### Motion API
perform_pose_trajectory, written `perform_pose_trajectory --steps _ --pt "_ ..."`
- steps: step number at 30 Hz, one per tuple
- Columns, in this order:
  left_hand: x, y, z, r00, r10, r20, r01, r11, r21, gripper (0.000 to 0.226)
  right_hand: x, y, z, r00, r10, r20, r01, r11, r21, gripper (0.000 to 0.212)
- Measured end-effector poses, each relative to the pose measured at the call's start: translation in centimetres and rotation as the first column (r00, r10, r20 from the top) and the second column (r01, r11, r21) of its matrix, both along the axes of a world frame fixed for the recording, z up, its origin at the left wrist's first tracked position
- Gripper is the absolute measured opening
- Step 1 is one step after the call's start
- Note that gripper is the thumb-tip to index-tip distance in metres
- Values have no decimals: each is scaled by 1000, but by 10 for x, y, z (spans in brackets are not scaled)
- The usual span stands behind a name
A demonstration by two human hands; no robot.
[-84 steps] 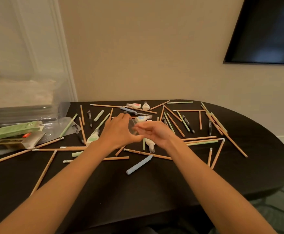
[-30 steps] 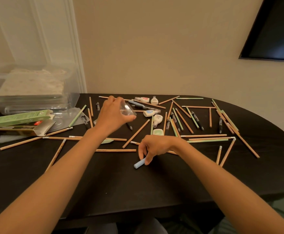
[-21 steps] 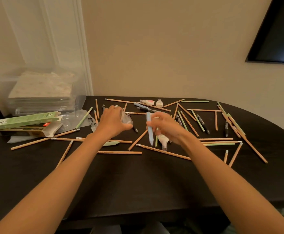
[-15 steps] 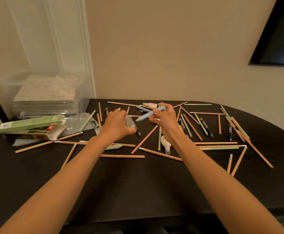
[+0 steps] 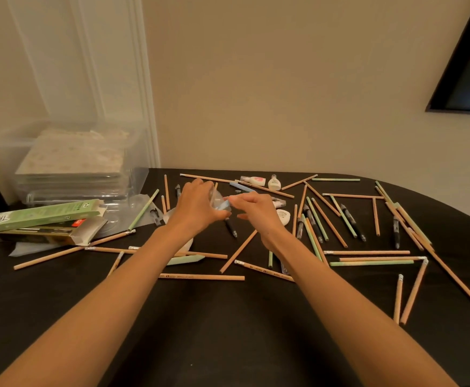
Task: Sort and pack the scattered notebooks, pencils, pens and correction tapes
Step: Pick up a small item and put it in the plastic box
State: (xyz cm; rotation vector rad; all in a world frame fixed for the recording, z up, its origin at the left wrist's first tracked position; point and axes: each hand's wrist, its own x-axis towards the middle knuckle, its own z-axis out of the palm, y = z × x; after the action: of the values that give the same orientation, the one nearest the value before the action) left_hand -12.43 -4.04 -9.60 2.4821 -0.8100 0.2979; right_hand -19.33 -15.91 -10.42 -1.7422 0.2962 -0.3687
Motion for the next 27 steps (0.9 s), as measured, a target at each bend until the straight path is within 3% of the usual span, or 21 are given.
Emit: perform_pose_trajectory --steps 3,8,10,12,13,15,17,19,22,27 --pt "15 -10 0 1000 2 1 -2 1000 5 59 13 -9 -1 994 61 -91 -50 991 125 34" --pt "42 -33 9 1000 -6 21 5 1000 19 62 37 -37 -6 979 191 -65 -175 965 194 46" --pt "57 -43 11 1000 -21 12 21 999 26 60 58 -56 -3 986 158 -51 -144 968 205 44" --pt "74 -53 11 1000 -11 7 11 1000 27 58 84 -78 0 996 -10 -85 25 982 185 34" --pt "83 -58 10 1000 -6 3 6 999 36 59 100 -91 -3 982 -128 -141 146 981 129 27" --pt "97 -67 8 1000 -4 5 4 997 71 62 127 -113 -12 912 -326 -247 285 940 -188 24" --pt "109 -75 3 1000 -6 19 4 995 100 65 146 -125 -23 867 -410 -283 220 825 -521 28" --pt "118 -81 -3 999 -10 33 6 992 129 66 159 -129 -32 857 -409 -313 90 717 -691 34" --pt "131 -89 -12 999 -13 45 6 986 164 64 176 -133 -41 853 -389 -350 -17 648 -761 37" --pt "139 -94 -19 999 -20 46 11 982 190 67 182 -136 -35 879 -342 -332 -4 691 -723 32"
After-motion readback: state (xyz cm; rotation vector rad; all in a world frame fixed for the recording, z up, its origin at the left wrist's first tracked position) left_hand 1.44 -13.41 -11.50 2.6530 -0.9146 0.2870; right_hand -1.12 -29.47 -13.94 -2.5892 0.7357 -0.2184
